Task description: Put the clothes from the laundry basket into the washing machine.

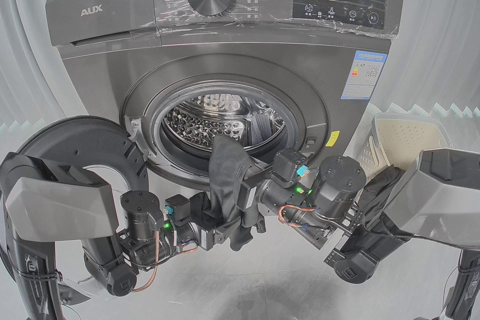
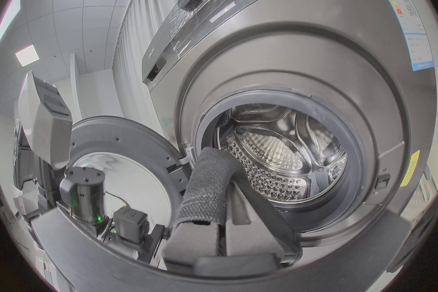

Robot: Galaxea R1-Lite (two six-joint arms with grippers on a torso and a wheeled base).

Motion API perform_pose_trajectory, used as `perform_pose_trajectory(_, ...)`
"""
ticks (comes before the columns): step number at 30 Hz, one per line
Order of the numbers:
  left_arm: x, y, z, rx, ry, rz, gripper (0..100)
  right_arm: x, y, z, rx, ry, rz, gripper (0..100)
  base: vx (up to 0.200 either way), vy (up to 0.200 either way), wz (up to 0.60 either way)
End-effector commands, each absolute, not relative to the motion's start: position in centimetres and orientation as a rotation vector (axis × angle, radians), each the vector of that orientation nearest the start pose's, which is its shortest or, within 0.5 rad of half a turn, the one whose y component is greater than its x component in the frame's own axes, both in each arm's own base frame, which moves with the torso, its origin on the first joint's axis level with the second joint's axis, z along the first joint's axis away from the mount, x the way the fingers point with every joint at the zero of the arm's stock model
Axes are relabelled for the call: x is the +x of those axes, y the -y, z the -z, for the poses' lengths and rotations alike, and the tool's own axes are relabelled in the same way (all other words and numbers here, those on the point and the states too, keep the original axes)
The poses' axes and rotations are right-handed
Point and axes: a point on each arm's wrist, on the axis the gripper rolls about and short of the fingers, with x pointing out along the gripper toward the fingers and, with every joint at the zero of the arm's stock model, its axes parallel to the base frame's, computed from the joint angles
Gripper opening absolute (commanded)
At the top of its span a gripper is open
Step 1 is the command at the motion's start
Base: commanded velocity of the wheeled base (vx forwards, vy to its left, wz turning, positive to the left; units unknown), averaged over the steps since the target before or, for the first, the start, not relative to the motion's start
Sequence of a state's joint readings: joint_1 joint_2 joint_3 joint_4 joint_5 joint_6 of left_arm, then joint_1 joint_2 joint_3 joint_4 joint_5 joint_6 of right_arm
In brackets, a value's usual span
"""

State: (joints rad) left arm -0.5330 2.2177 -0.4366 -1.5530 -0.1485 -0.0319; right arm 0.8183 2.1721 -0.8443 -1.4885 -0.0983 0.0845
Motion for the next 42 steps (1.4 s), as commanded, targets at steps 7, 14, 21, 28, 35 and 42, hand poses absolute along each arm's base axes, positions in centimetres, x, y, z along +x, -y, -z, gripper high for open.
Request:
perform_pose_trajectory(7,25.3,15.4,-1.9,0.038,-0.330,0.678,100,28.6,-27.1,-12.7,0.175,0.176,-0.672,0,0.000,0.000,0.00)
perform_pose_trajectory(14,24.1,15.1,-2.4,0.041,-0.339,0.687,100,29.6,-26.1,-12.7,0.173,0.182,-0.635,0,0.000,0.000,0.00)
perform_pose_trajectory(21,21.7,14.8,-2.7,0.062,-0.383,0.729,100,29.8,-25.9,-12.7,0.172,0.183,-0.629,0,0.000,0.000,0.00)
perform_pose_trajectory(28,23.3,15.5,-3.2,0.040,-0.325,0.713,100,28.0,-27.3,-12.2,0.168,0.157,-0.687,0,0.000,0.000,0.00)
perform_pose_trajectory(35,26.7,16.1,-3.8,0.008,-0.227,0.662,100,27.5,-27.6,-12.0,0.166,0.149,-0.702,0,0.000,0.000,0.00)
perform_pose_trajectory(42,28.3,16.5,-3.1,0.005,-0.211,0.646,100,26.7,-28.3,-11.9,0.167,0.144,-0.729,0,0.000,0.000,0.00)
